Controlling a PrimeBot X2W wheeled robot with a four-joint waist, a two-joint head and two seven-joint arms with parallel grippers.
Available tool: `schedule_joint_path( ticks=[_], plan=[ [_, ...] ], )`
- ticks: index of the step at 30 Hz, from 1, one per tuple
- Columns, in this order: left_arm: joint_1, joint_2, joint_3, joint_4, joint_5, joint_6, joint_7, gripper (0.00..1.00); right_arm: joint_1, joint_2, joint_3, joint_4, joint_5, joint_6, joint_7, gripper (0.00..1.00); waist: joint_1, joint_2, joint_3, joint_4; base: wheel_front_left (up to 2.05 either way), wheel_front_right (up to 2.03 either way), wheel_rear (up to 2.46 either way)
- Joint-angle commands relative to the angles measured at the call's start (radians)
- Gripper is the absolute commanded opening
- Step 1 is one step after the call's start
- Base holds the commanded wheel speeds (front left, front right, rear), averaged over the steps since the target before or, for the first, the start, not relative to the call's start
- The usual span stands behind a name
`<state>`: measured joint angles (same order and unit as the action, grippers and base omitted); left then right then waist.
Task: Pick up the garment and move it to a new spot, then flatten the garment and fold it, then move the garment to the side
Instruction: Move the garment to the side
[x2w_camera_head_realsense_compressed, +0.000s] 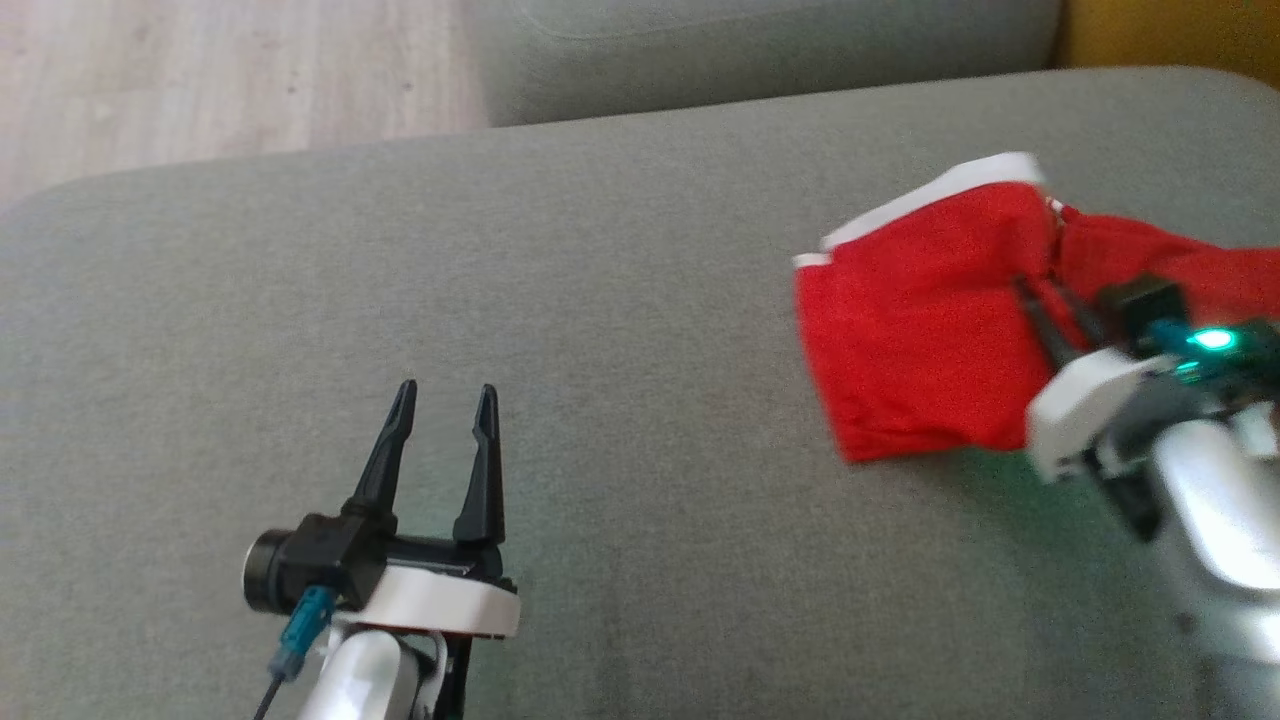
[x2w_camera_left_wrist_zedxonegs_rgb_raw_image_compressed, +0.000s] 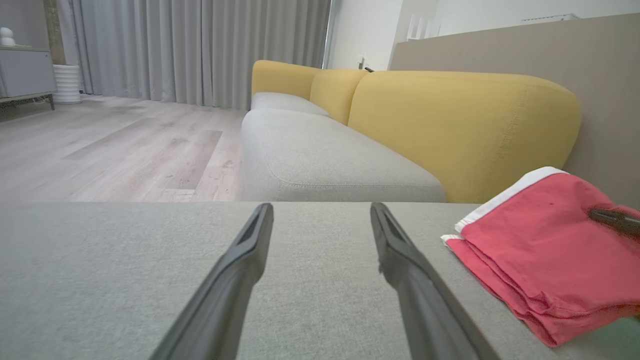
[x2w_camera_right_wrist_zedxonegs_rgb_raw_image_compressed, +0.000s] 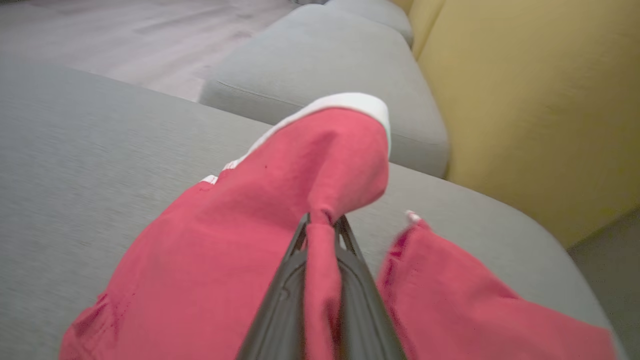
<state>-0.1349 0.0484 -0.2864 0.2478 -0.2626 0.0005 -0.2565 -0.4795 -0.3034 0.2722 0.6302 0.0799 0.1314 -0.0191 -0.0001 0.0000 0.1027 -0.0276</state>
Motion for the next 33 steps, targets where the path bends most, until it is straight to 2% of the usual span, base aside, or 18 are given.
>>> schedule_joint_path(
  ticks=[1,6,10,11,16,22,25,32,33],
  plan=[
    [-0.026,0.002,0.037,-0.038,0.008,0.005,-0.005,1.0,-0.01,-0.048,0.011,-0.067,0.017,-0.001,0.021,0.0,0.0001,0.0,0.021,-0.021,0.0,0.0,0.0],
    [-0.051,0.002,0.042,-0.046,0.011,-0.002,-0.005,1.0,0.003,-0.21,-0.008,-0.194,0.062,-0.001,0.113,0.0,0.0001,0.0,0.071,-0.041,0.0,0.0,0.0],
    [-0.073,0.002,0.035,-0.042,0.011,-0.011,-0.005,1.0,0.005,-0.317,-0.049,-0.22,0.068,-0.001,0.166,0.0,0.0001,0.0,0.109,-0.037,0.0,0.0,0.0],
    [-0.073,0.002,0.035,-0.042,0.011,-0.011,-0.005,1.0,0.005,-0.317,-0.049,-0.22,0.068,-0.001,0.166,0.0,0.0001,0.0,0.109,-0.037,0.0,0.0,0.0],
    [-0.094,0.002,0.039,-0.038,0.013,-0.017,-0.005,1.0,0.004,-0.395,-0.098,-0.184,0.062,-0.001,0.202,0.0,0.0001,0.0,0.146,-0.03,0.0,0.0,0.0],
    [-0.119,0.002,0.049,-0.037,0.021,-0.028,-0.005,1.0,-0.006,-0.433,-0.152,-0.111,-0.012,-0.001,0.216,0.0,0.0001,0.0,0.184,-0.017,0.0,0.0,0.0],
    [-0.13,0.002,0.056,-0.038,0.028,-0.033,-0.005,1.0,-0.013,-0.426,-0.194,-0.07,-0.069,-0.001,0.211,0.0,0.0001,0.0,0.208,-0.012,0.0,0.0,0.0],
    [-0.136,0.002,0.067,-0.034,0.036,-0.041,-0.005,1.0,-0.022,-0.376,-0.272,-0.052,-0.122,-0.001,0.194,0.0,0.0001,0.0,0.225,-0.01,0.0,0.0,0.0],
    [-0.136,0.002,0.069,-0.033,0.036,-0.041,-0.005,1.0,-0.023,-0.365,-0.282,-0.056,-0.129,-0.001,0.192,0.49,0.0001,0.0,0.224,-0.01,0.0,0.0,0.0]
  ],
)
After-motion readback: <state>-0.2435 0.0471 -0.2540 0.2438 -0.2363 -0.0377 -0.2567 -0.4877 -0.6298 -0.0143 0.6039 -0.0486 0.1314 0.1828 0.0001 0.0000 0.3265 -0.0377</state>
